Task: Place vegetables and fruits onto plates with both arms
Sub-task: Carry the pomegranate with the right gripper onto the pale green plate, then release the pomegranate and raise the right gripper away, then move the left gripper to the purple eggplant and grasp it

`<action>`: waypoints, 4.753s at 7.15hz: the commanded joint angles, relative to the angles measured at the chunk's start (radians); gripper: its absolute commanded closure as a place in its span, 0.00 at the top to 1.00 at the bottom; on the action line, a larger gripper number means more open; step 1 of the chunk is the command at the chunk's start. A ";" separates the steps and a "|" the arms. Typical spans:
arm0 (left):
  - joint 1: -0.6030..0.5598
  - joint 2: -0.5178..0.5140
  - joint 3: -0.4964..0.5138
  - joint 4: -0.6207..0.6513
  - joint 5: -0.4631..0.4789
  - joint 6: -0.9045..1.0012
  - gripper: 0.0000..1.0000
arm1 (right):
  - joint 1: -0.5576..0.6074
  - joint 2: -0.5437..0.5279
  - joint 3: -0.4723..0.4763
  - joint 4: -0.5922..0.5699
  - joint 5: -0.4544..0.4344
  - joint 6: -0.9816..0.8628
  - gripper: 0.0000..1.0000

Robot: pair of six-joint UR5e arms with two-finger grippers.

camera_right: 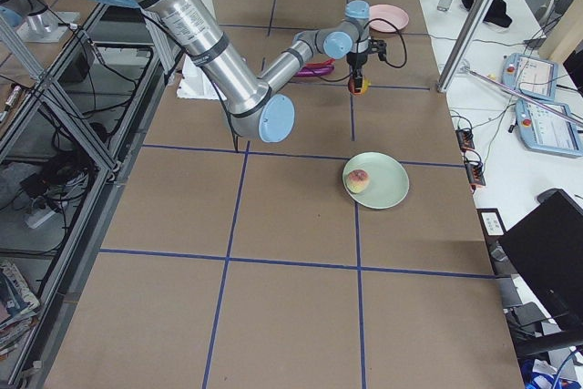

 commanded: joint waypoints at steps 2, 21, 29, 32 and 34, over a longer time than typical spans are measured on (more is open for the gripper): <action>0.017 0.000 -0.001 0.000 0.000 -0.001 1.00 | 0.249 -0.226 -0.052 0.093 0.143 -0.505 0.13; 0.034 -0.026 -0.117 -0.050 0.001 -0.009 1.00 | 0.648 -0.774 0.321 -0.230 0.286 -0.822 1.00; 0.510 -0.335 -0.122 -0.204 0.044 -0.832 1.00 | 0.653 -0.815 0.325 -0.227 0.340 -0.980 1.00; 0.857 -0.570 -0.096 -0.109 0.284 -1.275 1.00 | 0.651 -0.809 0.321 -0.227 0.340 -0.978 1.00; 1.018 -0.722 -0.014 -0.052 0.453 -1.499 1.00 | 0.653 -0.809 0.319 -0.227 0.340 -0.978 1.00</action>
